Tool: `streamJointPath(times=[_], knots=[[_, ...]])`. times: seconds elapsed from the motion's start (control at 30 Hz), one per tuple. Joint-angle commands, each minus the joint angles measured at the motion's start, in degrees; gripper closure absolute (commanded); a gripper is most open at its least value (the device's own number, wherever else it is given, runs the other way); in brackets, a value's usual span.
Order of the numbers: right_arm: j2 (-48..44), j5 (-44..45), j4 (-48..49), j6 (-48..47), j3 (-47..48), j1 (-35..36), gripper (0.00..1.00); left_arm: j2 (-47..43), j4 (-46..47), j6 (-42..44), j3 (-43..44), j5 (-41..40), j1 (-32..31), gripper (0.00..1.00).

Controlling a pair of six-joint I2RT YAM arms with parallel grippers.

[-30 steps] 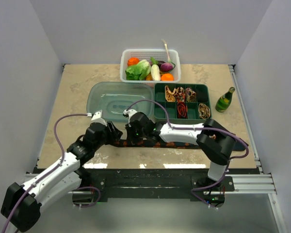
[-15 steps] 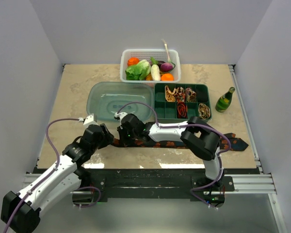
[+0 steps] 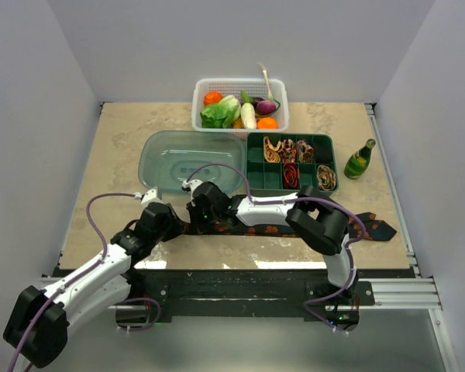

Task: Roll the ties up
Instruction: Roll the tie at the center of the board.

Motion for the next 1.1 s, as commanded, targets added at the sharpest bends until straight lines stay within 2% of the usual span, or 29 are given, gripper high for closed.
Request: streamJointPath(times=[0.0, 0.03, 0.17, 0.23, 0.43, 0.67, 1.07], knots=[[1.11, -0.05, 0.52, -0.13, 1.27, 0.16, 1.00, -0.40, 5.95, -0.13, -0.74, -0.93, 0.29, 0.63], [1.02, -0.13, 0.61, -0.13, 1.27, 0.16, 1.00, -0.57, 6.13, -0.13, -0.74, -0.93, 0.20, 0.65], [0.14, 0.04, 0.61, -0.04, 1.53, 0.16, 1.00, -0.67, 7.36, 0.93, -0.39, -1.11, 0.29, 0.93], [-0.04, 1.35, -0.18, -0.30, 2.23, 0.16, 1.00, 0.12, 7.54, 1.98, 0.14, -0.76, 0.29, 0.99], [1.89, 1.80, -0.36, -1.18, 4.25, 0.16, 1.00, 0.83, 9.99, 3.92, 1.37, 2.67, 0.11, 1.00], [2.86, 0.22, 3.50, 1.62, 1.36, 0.16, 1.00, -0.14, 15.86, 4.10, 1.20, 7.41, 0.03, 1.00], [0.93, -5.14, 24.24, 15.69, -12.09, -1.68, 1.00, -0.67, 22.65, 2.95, -0.82, 11.02, -1.64, 1.00]])
